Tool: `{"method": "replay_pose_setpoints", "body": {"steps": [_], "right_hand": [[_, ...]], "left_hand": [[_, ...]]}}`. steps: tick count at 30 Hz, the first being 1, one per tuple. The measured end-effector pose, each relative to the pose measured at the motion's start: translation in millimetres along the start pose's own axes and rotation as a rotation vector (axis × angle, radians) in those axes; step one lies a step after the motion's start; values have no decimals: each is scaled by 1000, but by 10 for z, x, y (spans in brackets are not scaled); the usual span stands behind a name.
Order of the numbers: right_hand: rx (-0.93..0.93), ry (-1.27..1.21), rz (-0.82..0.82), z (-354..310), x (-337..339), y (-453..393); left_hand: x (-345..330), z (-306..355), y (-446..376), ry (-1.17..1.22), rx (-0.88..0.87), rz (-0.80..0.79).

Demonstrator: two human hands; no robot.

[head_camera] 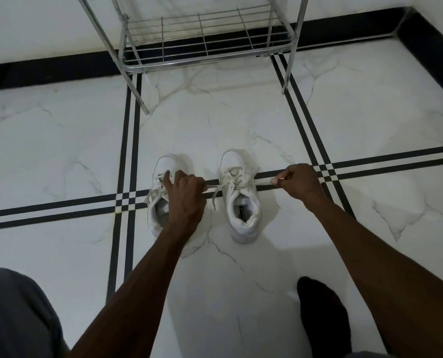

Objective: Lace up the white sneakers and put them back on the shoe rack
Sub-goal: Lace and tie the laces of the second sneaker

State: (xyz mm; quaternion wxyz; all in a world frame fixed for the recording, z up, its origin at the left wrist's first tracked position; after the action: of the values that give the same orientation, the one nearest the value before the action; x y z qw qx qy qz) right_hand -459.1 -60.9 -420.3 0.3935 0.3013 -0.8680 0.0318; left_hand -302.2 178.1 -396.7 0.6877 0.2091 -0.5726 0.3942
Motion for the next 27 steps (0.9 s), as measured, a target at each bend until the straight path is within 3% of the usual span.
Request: {"method": "replay_pose_setpoints", "body": {"steps": [3,6,9,13,15,19,22,27], "right_hand": [[125,-23,-34,-111,-85,49],[373,-41,-150,-337,-245,169],[452,-11,-206,-416,-392,251],[452,94,-62,-428,-387,274],[478,185,-52,-458,-391,302],[671,440,38,-553,-399,448],[703,515,97,-541,-393,470],[629,545,149,-490,-419,470]], "left_hand": [[-24,106,-20,124,-58,-16],[-167,287,20,277,-133,-104],[-288,282,54,451,22,-141],[-354,131,112,542,238,-144],[-311,120,110,508,241,-102],[-174,239,103,199,-14,15],[-140,284,120,82,-137,39],[-176,254,134,61,-99,13]]}}
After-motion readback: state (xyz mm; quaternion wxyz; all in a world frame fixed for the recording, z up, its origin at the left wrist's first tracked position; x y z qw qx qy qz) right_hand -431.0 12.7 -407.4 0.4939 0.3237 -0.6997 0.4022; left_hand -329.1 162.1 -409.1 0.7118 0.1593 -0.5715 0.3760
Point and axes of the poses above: each hand's wrist, its own y-axis away from the middle knuckle, its own x-axis out of the back of the hand, z = x × y, the point moved 7 cm from there along -y, towards the middle knuckle, and after that the axes turned 8 degrees about z, right-handed, at the moved point
